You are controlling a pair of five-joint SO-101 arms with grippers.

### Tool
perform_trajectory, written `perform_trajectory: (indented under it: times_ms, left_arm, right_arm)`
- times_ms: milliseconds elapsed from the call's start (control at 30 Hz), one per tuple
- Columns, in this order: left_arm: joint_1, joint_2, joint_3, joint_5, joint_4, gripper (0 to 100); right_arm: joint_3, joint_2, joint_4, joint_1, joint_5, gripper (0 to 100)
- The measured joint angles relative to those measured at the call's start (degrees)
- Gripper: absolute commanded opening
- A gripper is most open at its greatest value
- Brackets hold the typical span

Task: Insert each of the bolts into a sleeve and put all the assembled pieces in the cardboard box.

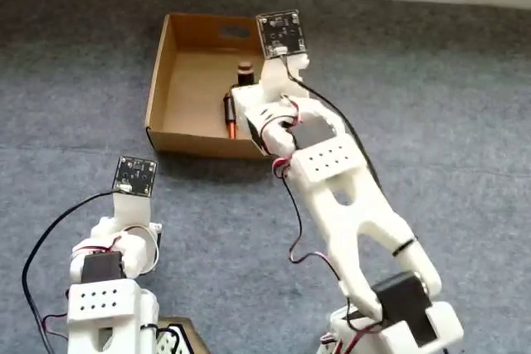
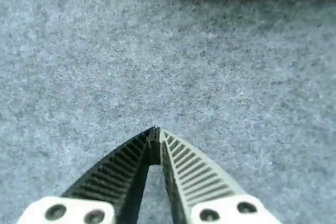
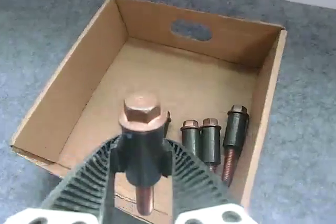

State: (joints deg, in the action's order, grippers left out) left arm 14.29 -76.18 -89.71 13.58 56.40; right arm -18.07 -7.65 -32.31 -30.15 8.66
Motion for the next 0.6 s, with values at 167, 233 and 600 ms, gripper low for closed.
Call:
perform_trajectory:
  times_ms: [167,233,600]
  left_arm:
    - [0.0,0.0,0.0,0.0,0.0,1]
    - [0.7,0.0,0.0,0.0,0.0,1]
    - [7.3,0.0,0.0,0.0,-0.18,1]
  right_arm:
    - [2.46,9.76,5.89,0.0,0.0,0.6]
    - [3.43,13.1,8.09,-0.7,0.0,0.6]
    - [11.78,24.18,9.76,-9.67,4.75,0.6]
